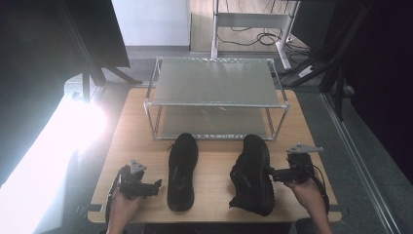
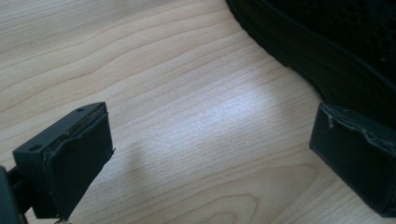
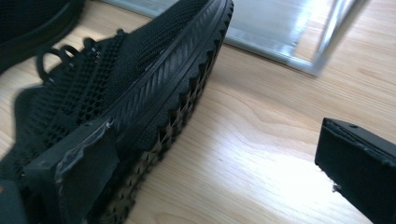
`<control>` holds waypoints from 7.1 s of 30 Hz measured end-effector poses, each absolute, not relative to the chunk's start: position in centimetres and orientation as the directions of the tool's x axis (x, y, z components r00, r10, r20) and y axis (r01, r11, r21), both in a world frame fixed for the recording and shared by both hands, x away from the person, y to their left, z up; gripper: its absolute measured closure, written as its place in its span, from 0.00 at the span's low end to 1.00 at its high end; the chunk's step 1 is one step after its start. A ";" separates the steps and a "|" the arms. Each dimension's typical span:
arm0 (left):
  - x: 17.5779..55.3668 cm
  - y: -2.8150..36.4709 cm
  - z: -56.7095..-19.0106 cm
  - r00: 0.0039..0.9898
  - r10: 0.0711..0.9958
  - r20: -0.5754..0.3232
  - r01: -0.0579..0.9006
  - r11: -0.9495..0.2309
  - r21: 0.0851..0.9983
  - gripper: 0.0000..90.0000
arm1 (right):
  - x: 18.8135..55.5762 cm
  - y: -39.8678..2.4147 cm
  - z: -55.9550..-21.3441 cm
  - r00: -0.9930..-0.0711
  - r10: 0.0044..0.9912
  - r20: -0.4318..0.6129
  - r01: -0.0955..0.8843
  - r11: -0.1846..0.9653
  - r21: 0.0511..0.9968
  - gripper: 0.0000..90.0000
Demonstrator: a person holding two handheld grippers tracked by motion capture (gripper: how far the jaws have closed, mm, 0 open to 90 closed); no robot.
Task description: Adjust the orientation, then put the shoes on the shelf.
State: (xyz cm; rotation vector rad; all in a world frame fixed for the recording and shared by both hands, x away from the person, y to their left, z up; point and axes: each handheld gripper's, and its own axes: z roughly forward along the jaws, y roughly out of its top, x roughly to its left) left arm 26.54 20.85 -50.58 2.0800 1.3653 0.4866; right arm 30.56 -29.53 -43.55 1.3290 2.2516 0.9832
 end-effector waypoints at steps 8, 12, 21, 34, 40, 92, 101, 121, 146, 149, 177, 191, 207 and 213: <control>26.5 20.9 -50.6 0.409 0.912 -0.025 0.697 -0.295 0.653 0.00 | 30.6 -31.4 -43.9 -0.466 0.883 0.052 0.655 0.305 0.691 0.00; 26.6 20.9 -50.6 0.409 0.912 -0.026 0.699 -0.295 0.651 0.00 | 30.6 -32.2 -44.2 -0.454 0.889 0.061 0.668 0.295 0.683 0.00; 26.6 20.8 -50.7 0.411 0.911 -0.032 0.701 -0.293 0.650 0.00 | 31.0 -34.4 -45.7 -0.401 0.915 0.057 0.724 0.278 0.631 0.04; 26.6 21.0 -50.7 0.408 0.912 -0.042 0.709 -0.288 0.643 0.00 | 31.2 -36.5 -48.6 -0.361 0.929 0.076 0.766 0.250 0.592 0.12; 26.5 21.0 -50.5 0.401 0.915 -0.054 0.714 -0.275 0.644 0.00 | 30.7 -36.9 -48.2 -0.358 0.930 0.083 0.745 0.231 0.625 0.12; 27.5 14.8 -45.1 0.488 0.856 -0.172 0.703 -0.269 0.658 0.11 | 29.0 -32.5 -45.3 -0.493 0.849 0.191 0.701 0.258 0.665 0.13; 29.0 14.3 -46.1 0.472 0.863 -0.178 0.727 -0.267 0.632 0.14 | 30.3 -31.3 -46.7 -0.505 0.842 0.188 0.712 0.283 0.643 0.20; 29.8 13.0 -47.8 0.450 0.892 -0.049 0.730 -0.335 0.596 0.53 | 29.8 -30.5 -47.4 -0.453 0.889 -0.065 0.647 0.377 0.663 0.69; 29.8 17.2 -48.0 0.365 0.901 -0.233 0.753 -0.139 0.643 0.90 | 30.0 -33.4 -48.0 -0.364 0.858 0.363 0.697 -0.008 0.717 0.81; 29.8 17.2 -48.1 0.362 0.892 -0.272 0.758 -0.112 0.642 0.90 | 30.3 -33.2 -48.0 -0.362 0.829 0.426 0.704 -0.057 0.708 0.81; 28.4 16.7 -46.9 0.340 0.786 -0.517 0.720 0.135 0.680 0.91 | 30.7 -30.4 -46.6 -0.355 0.672 0.650 0.719 -0.248 0.649 0.81; 26.9 16.6 -44.6 0.393 0.705 -0.591 0.674 0.216 0.707 0.91 | 30.0 -29.4 -44.7 -0.397 0.613 0.683 0.697 -0.282 0.659 0.81; 27.6 16.5 -42.2 0.407 0.683 -0.607 0.644 0.256 0.721 0.91 | 30.7 -28.7 -41.4 -0.444 0.582 0.681 0.662 -0.298 0.687 0.81; 27.9 16.3 -41.0 0.410 0.684 -0.603 0.633 0.263 0.728 0.91 | 31.2 -28.1 -40.3 -0.456 0.566 0.687 0.657 -0.307 0.689 0.81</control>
